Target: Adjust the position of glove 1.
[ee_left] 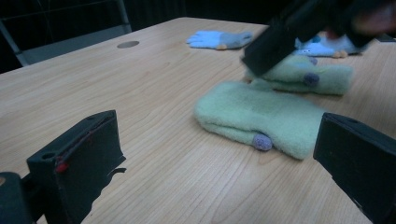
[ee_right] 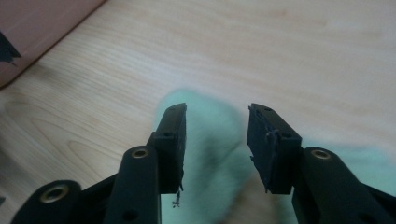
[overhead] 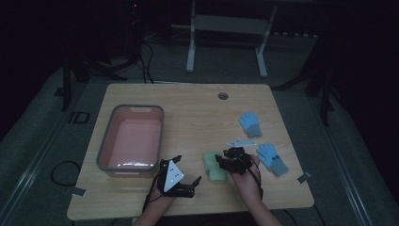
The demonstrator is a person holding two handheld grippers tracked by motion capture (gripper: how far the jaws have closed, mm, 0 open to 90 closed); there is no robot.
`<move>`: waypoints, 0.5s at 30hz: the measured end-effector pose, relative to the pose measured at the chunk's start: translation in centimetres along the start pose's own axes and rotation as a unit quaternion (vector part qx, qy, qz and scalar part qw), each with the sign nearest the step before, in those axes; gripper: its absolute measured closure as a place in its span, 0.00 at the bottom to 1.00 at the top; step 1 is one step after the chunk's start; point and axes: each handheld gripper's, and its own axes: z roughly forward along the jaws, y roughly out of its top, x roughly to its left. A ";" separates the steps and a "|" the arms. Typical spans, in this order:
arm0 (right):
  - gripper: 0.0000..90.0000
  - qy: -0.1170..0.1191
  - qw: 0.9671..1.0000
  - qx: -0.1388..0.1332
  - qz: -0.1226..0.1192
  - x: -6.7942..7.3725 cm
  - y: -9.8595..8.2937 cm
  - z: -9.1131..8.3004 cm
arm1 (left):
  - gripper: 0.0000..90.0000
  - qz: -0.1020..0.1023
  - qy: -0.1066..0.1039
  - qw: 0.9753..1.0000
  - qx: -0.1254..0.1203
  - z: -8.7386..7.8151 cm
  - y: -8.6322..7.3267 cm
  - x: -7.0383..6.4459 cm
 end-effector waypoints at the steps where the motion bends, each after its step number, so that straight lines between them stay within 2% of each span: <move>1: 0.64 0.005 1.000 0.003 -0.007 -0.4 0.2 -0.3 | 0.01 0.000 -0.001 1.000 0.001 0.0 0.0 0.0; 2: 0.64 0.023 1.000 0.006 -0.008 -0.9 0.4 -0.5 | 0.01 0.000 -0.001 1.000 0.001 0.0 0.0 0.0; 3: 0.65 0.026 1.000 0.003 -0.014 -1.4 0.5 -0.8 | 0.01 0.000 0.000 1.000 0.001 0.0 0.0 0.0; 4: 0.66 0.018 1.000 0.000 -0.023 -1.8 0.4 -1.0 | 0.01 -0.001 -0.001 1.000 0.001 0.0 0.0 0.0; 5: 0.66 0.023 0.999 0.001 -0.029 -2.4 0.4 -1.2 | 0.01 -0.001 -0.001 1.000 0.000 0.0 0.0 0.0; 7: 0.68 0.037 0.999 0.003 -0.016 -3.8 0.4 -1.6 | 0.01 -0.001 0.001 1.000 -0.001 0.0 0.0 0.0; 8: 0.68 0.043 0.999 0.004 -0.020 -4.1 0.5 -1.7 | 0.01 -0.001 0.002 1.000 0.000 0.0 0.0 0.0; 9: 0.68 0.046 0.998 0.003 -0.030 -4.5 0.6 -1.9 | 0.01 0.000 0.000 1.000 0.000 0.0 0.0 0.0; 12: 0.68 0.030 0.997 0.012 -0.072 -6.0 1.1 -2.7 | 0.01 0.002 0.000 1.000 0.001 0.0 0.0 -0.1; 14: 0.68 0.040 0.996 0.019 -0.082 -6.7 0.5 -3.0 | 0.01 0.002 0.000 1.000 0.002 0.0 0.0 -0.1; 15: 0.68 0.037 0.995 0.026 -0.091 -6.9 0.0 -3.0 | 0.01 0.001 0.000 1.000 0.002 0.0 0.0 -0.1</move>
